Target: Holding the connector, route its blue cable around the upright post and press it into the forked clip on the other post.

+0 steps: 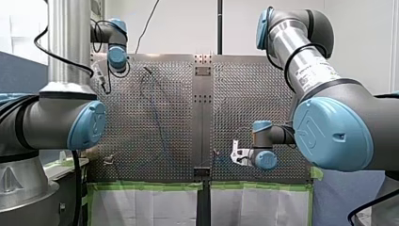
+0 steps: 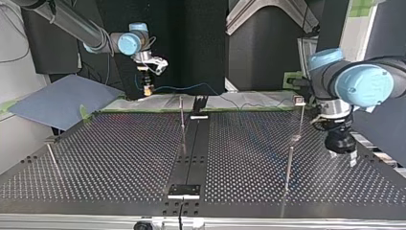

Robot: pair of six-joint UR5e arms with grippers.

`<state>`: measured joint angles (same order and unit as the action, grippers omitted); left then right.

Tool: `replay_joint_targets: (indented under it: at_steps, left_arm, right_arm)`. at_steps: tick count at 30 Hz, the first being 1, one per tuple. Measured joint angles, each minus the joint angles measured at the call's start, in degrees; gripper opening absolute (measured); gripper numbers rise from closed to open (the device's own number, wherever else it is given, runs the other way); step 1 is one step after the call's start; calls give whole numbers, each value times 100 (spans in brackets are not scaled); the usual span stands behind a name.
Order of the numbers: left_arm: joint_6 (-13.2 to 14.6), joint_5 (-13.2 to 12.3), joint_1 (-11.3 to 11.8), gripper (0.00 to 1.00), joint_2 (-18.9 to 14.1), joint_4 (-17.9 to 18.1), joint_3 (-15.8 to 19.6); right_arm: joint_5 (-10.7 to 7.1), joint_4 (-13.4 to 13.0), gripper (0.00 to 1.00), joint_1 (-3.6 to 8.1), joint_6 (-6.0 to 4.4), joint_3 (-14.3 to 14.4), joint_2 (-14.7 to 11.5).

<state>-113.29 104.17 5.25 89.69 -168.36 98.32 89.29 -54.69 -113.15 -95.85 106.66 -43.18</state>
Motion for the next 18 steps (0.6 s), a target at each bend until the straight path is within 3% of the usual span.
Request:
replay_joint_targets:
  at_steps: [8, 18]
  left_arm:
    - [378, 270, -41, 100, -378, -379, -374]
    - [846, -116, -188, 100, -847, -848, -802]
  right_arm:
    - [1, 14, 0, 15, -5, -33, -1]
    - [1, 34, 0, 17, -3, -35, 2]
